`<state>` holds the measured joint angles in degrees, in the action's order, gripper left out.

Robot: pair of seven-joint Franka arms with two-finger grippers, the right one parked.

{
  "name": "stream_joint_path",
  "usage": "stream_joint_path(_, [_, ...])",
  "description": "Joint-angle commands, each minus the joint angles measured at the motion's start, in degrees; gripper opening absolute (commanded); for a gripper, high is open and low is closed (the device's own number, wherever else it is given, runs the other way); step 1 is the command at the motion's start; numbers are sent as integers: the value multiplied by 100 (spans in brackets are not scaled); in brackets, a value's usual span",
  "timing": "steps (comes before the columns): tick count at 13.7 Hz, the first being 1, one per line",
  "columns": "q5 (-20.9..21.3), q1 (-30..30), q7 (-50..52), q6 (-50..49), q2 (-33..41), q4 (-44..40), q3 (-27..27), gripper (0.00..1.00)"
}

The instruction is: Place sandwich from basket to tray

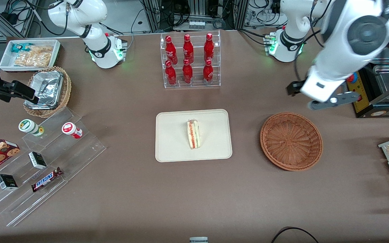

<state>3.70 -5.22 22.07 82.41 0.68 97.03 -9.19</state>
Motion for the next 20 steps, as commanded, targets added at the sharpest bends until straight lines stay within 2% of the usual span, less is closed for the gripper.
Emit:
stream_joint_path(1, [-263, 738, -947, -146, 370, 202, -74, 99])
stream_joint_path(3, [-335, 1118, -1476, -155, 397, 115, -74, 100])
stream_joint_path(5, [-326, 1330, -1583, -138, 336, -96, -74, 100])
stream_joint_path(18, [-247, 1093, -1653, -67, 29, -913, -74, 100])
stream_joint_path(20, [-255, 1076, -1653, -67, 2, -976, 57, 100])
